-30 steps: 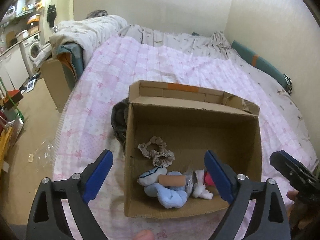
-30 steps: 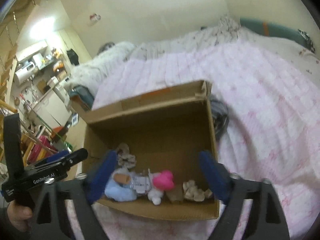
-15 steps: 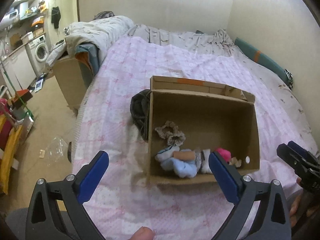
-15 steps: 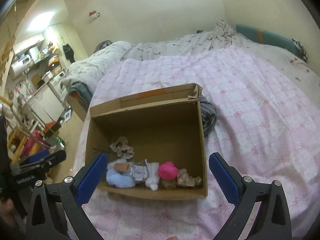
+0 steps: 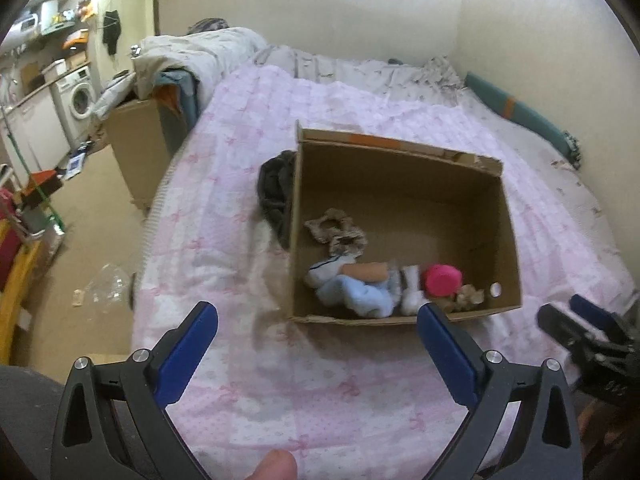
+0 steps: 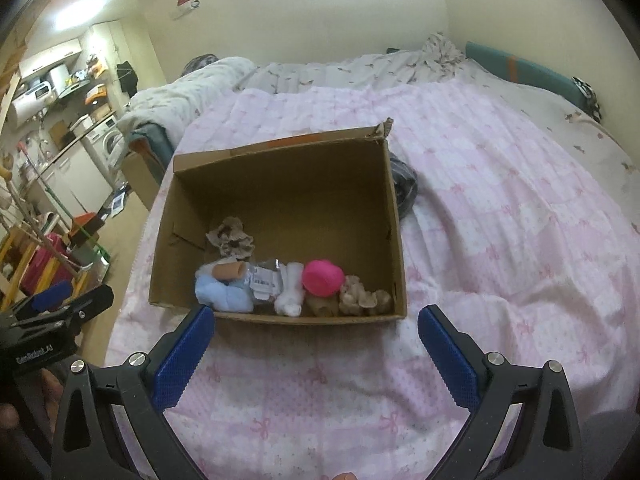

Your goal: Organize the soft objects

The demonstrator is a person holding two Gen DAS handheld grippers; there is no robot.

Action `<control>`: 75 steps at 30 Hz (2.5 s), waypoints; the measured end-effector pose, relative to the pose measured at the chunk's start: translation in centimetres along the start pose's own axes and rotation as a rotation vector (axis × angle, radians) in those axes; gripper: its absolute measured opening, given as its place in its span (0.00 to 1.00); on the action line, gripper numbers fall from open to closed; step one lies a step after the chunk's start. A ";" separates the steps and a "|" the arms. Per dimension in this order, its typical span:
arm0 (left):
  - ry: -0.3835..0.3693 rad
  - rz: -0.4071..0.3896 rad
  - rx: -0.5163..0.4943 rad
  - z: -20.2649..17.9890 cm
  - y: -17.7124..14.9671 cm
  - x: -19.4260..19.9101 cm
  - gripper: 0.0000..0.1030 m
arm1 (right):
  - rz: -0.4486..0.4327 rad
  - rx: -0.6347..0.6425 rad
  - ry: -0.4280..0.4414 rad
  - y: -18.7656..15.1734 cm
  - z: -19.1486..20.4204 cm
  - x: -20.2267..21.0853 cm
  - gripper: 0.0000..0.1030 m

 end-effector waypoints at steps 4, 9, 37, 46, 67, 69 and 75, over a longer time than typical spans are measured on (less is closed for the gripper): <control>0.015 -0.038 -0.051 -1.1 0.2 0.2 0.97 | -0.011 0.011 0.000 -0.1 0.3 0.0 1.00; 0.004 -0.025 -0.063 -1.7 -0.1 -0.1 0.97 | -0.027 0.020 -0.012 0.0 0.5 0.0 1.00; -0.007 -0.002 -0.033 -1.1 -0.2 -0.7 0.97 | -0.026 0.013 -0.028 0.2 0.1 -0.2 1.00; -0.008 -0.002 -0.033 -1.2 -0.2 -0.7 0.97 | -0.026 0.014 -0.029 0.2 0.1 -0.2 1.00; -0.004 -0.003 -0.035 -1.2 -0.2 -0.7 0.97 | -0.026 0.015 -0.029 0.2 0.1 -0.2 1.00; -0.004 -0.002 -0.035 -1.2 -0.2 -0.7 0.97 | -0.027 0.015 -0.029 0.3 0.0 -0.2 1.00; -0.005 0.000 -0.036 -1.3 -0.3 -0.8 0.97 | -0.026 0.016 -0.030 0.3 0.0 -0.2 1.00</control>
Point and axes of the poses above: each gripper's, at about its wrist camera, not at the fingertips, and x roughly against the way its jaws point, z to its left, y to its top, the point moved 7 cm from there along -x, roughly the way its jaws point, and after that the axes turned 9 degrees about -x, right-handed, at the moved point
